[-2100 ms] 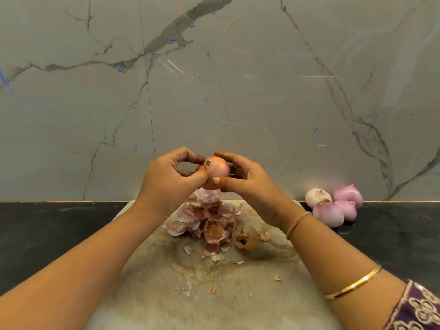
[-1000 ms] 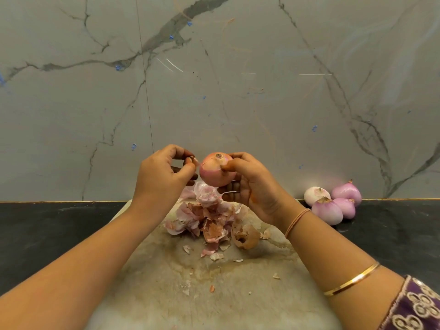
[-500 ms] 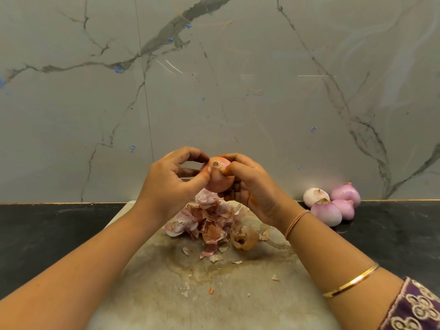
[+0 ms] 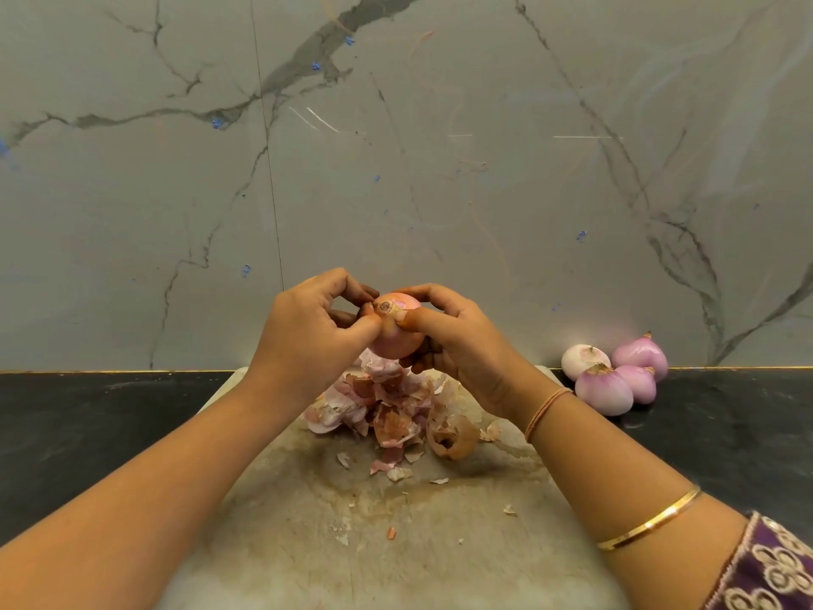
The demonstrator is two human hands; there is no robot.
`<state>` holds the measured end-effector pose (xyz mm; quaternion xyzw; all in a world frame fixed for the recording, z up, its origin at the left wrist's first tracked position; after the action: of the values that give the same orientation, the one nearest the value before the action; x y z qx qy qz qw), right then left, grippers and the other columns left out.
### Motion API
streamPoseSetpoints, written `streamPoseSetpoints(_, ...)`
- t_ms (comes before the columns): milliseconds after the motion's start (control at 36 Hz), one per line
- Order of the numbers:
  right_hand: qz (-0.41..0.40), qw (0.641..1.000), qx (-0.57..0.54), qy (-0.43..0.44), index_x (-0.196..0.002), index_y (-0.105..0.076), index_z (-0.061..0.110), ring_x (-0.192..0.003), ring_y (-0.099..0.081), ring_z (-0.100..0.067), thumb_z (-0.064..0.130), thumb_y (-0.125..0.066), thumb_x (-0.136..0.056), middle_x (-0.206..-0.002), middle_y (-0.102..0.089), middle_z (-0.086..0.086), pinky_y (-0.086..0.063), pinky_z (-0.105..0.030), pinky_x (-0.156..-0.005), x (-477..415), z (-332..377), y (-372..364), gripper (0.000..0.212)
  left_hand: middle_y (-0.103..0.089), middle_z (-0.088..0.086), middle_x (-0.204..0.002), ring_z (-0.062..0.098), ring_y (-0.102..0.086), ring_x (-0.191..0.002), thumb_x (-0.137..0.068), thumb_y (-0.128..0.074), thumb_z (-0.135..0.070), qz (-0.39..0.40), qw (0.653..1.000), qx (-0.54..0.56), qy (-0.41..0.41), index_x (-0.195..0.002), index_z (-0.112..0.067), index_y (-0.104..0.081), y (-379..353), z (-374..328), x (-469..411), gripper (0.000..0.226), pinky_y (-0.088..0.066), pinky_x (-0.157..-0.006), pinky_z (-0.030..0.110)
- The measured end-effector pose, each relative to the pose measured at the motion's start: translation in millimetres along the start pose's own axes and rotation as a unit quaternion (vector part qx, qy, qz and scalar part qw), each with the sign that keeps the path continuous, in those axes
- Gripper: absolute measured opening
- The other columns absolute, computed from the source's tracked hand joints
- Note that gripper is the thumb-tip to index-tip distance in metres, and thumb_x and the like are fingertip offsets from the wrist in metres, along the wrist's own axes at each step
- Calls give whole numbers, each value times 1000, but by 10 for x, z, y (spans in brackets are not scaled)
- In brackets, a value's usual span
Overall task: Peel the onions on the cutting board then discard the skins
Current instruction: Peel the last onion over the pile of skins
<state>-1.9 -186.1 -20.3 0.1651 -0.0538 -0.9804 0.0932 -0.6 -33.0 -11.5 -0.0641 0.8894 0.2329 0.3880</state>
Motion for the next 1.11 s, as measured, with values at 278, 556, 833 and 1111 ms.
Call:
streamPoseSetpoints(278, 3, 1000, -18, -11, -117, -53, 18, -72, -57, -21, 35, -60, -72, -99, -61, -12, -48, -25, -57, 2, 7, -20, 49, -69, -7, -74, 5, -66, -62, -86, -61, -14, -47, 997, -24, 60, -81, -18, -63, 28, 113, -49, 7, -56, -65, 34)
streamPoseSetpoints(556, -17, 993, -109, -35, -109, -54, 10, -61, -51, -15, 32, -53, -67, -93, -54, -12, -43, -25, -54, -9, 1, 35, 48, -69, -5, -81, 13, -68, -66, -86, -63, -16, -23, 989, -53, 133, -78, -19, -60, 45, 303, -91, 9, -56, -69, 36)
streamPoseSetpoints(833, -37, 987, -147, -49, -108, -61, 16, -58, -51, -13, 25, -51, -91, -89, -55, -10, -46, -24, -58, -9, 4, 62, 22, -57, -11, -104, -1, -58, -98, -83, -53, -2, 42, 999, -16, 6, -89, -36, -54, -12, 155, -49, 34, -46, -75, 9)
streamPoseSetpoints(1111, -41, 985, -154, -67, -128, -50, 1, -59, -62, -14, 30, -45, -98, -99, -62, -20, -53, -24, -58, -57, -43, 41, 42, -49, -20, -116, 5, -55, -105, -72, -69, -50, 94, 983, -19, -157, -110, -32, -53, -57, 63, -9, 45, -50, -86, 18)
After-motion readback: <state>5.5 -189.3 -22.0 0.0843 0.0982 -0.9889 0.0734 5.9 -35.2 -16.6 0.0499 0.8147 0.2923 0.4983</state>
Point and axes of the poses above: each hand's wrist, its own x-axis away from the middle knuckle, its own y-axis out of the back of the hand, z = x × y, the point moved 2 cm from there along -x, towards the middle knuckle
